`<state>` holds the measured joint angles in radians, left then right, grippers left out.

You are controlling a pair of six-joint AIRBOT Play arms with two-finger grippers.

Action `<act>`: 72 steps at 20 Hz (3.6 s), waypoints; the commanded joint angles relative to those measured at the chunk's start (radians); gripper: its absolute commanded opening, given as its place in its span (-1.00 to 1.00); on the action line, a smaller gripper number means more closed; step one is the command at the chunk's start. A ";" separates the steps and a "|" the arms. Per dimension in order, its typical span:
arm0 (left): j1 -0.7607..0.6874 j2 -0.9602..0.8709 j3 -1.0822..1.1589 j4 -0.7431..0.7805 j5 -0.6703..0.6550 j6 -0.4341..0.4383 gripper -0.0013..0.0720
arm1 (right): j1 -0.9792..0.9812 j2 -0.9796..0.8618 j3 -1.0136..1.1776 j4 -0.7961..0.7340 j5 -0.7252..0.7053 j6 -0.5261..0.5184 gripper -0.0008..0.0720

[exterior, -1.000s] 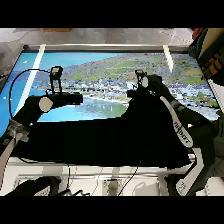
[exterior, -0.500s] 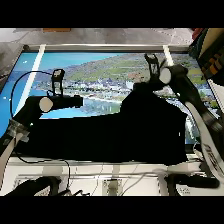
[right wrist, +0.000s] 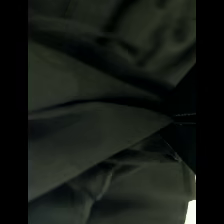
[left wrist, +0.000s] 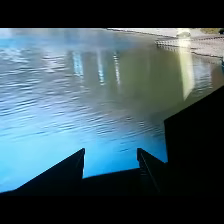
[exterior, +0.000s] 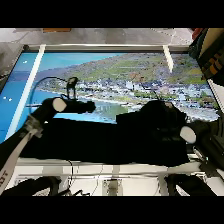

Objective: Fold the clothes and pants, and hang the long-sleeved shirts on hangers.

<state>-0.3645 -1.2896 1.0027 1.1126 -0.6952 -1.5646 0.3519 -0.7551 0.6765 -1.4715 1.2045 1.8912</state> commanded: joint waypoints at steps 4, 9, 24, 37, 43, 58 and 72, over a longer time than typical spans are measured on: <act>-0.211 -0.168 0.005 -0.211 0.175 0.000 0.98 | 0.004 0.142 -0.127 0.035 0.076 0.039 -0.93; -0.262 -0.242 0.004 -0.444 0.148 0.000 0.98 | 0.004 0.142 -0.127 0.035 0.059 0.039 -0.93; -0.274 -0.390 0.031 -0.777 0.247 0.001 0.30 | 0.004 0.142 -0.127 0.034 0.058 0.039 -0.93; -0.172 -0.409 0.337 -0.728 0.154 0.467 -0.95 | 0.004 0.142 -0.126 0.035 -0.002 0.039 -0.93; -0.088 -0.203 0.433 -0.474 0.075 1.021 -0.94 | 0.004 0.142 -0.126 0.111 -0.341 0.039 -0.93; -0.014 -0.127 0.411 0.196 -0.391 1.386 -0.94 | 0.003 0.142 -0.126 0.096 -0.588 0.038 0.92; -0.362 -0.316 0.411 -0.196 0.237 1.387 -0.95 | 0.003 0.142 -0.126 0.051 -0.587 0.038 0.92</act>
<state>-0.6590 -1.5909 1.4139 1.0061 -0.4461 -0.1787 0.3550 -0.6132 0.5503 -1.4075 0.6163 1.9289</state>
